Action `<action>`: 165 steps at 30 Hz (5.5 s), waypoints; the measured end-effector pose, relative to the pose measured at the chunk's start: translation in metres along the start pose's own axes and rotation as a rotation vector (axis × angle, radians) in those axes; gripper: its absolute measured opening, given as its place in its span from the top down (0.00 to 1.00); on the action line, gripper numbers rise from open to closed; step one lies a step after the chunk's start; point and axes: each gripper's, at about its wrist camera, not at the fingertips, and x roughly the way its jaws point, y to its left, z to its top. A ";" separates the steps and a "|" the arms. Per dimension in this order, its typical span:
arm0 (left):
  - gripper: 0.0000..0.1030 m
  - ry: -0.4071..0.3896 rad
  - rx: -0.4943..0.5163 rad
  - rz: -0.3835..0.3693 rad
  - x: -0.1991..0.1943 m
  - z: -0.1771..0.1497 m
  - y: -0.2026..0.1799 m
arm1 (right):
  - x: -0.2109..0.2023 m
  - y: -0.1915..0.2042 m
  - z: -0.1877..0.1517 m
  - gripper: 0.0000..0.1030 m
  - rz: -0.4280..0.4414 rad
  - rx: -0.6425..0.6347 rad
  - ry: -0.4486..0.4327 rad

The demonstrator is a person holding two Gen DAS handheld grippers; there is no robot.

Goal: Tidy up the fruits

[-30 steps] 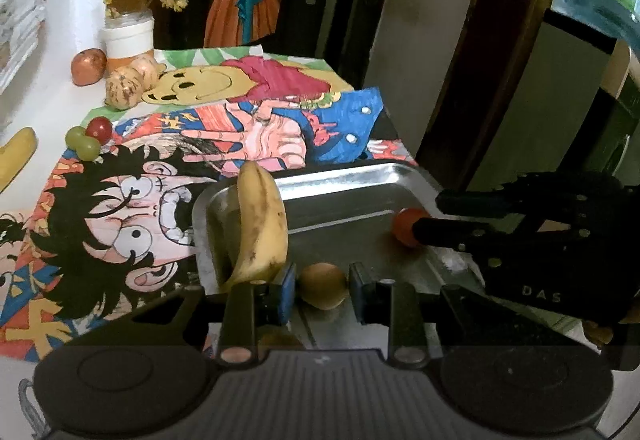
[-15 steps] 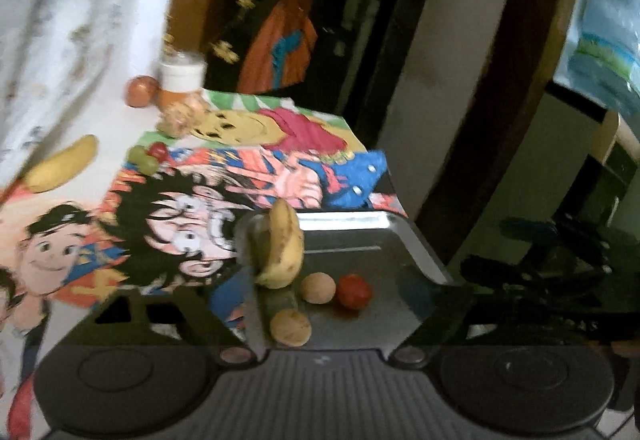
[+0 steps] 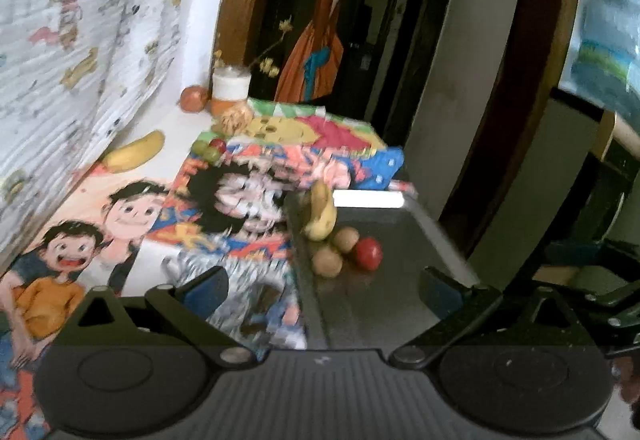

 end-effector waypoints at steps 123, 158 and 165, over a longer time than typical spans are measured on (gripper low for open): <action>0.46 0.227 0.126 0.415 0.279 0.156 0.211 | 0.450 0.018 0.189 0.62 0.440 -0.192 0.285; 0.55 0.246 0.107 0.436 0.278 0.161 0.208 | 0.460 0.003 0.189 0.64 0.487 -0.077 0.350; 0.55 0.245 0.105 0.427 0.279 0.160 0.211 | 0.464 0.007 0.190 0.64 0.478 -0.056 0.346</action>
